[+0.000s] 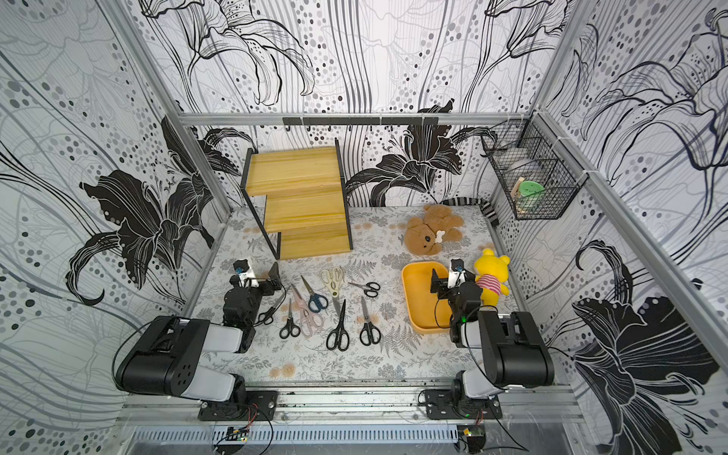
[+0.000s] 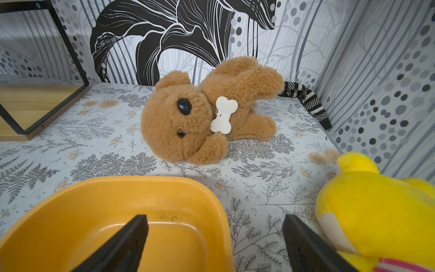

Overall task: Put the scissors into the storage box
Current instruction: Pick up the scissors from the center of the board.

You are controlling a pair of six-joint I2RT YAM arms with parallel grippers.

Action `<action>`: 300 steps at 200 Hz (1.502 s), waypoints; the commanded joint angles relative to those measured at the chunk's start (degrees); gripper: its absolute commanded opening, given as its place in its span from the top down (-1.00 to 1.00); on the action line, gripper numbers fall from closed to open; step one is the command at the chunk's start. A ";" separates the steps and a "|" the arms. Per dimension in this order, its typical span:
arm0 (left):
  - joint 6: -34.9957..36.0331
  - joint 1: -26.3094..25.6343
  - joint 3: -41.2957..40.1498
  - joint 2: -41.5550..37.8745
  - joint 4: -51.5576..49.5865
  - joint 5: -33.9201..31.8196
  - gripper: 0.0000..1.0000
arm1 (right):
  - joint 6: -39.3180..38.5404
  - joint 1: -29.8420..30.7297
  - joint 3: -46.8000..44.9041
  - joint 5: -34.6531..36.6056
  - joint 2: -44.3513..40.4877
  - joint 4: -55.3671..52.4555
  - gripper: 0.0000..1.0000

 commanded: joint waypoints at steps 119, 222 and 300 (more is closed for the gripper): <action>-8.66 -4.48 13.65 -14.00 -31.43 -19.93 -0.95 | 4.15 5.92 20.21 7.07 -14.66 -49.42 -0.79; -43.19 -13.49 18.27 -21.73 -64.35 -15.43 -0.95 | 11.53 35.88 45.13 11.59 -2.97 -84.13 -0.35; -46.13 -14.81 21.50 -19.29 -67.07 -5.12 -0.95 | 11.00 39.73 60.51 9.91 18.61 -92.36 0.13</action>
